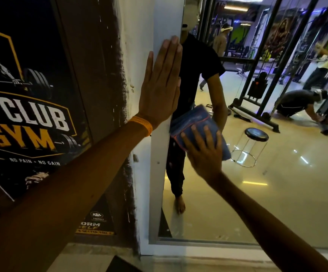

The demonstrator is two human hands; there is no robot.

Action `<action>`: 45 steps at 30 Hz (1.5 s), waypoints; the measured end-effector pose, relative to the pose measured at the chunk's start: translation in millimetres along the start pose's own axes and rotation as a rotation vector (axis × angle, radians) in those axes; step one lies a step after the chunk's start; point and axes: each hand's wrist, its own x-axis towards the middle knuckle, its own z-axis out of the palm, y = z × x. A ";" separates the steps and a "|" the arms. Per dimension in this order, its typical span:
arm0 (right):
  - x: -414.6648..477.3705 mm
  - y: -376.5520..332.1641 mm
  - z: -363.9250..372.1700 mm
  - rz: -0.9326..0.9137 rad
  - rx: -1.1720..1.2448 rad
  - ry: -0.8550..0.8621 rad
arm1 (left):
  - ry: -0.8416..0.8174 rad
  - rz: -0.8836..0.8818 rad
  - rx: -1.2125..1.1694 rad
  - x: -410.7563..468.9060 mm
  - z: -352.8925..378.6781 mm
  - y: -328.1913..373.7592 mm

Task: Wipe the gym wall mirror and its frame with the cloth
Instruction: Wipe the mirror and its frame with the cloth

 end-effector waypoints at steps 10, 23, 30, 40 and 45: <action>-14.1 21.0 -5.3 -0.213 0.009 -0.076 | -0.004 -0.010 -0.033 -1.5 0.7 1.6; -14.9 42.1 -14.2 -0.116 -0.005 -0.096 | -0.132 -0.024 -0.055 -116.8 14.7 -2.2; -79.7 7.5 12.7 -0.194 -0.028 -0.128 | -0.069 -0.086 -0.166 -178.2 35.2 3.7; -29.3 42.9 4.9 -0.035 0.051 -0.008 | -0.120 -0.086 -0.140 -209.5 38.6 -2.2; -115.1 -2.9 37.1 -0.233 -0.054 -0.080 | -0.135 -0.093 -0.120 -259.5 48.5 1.2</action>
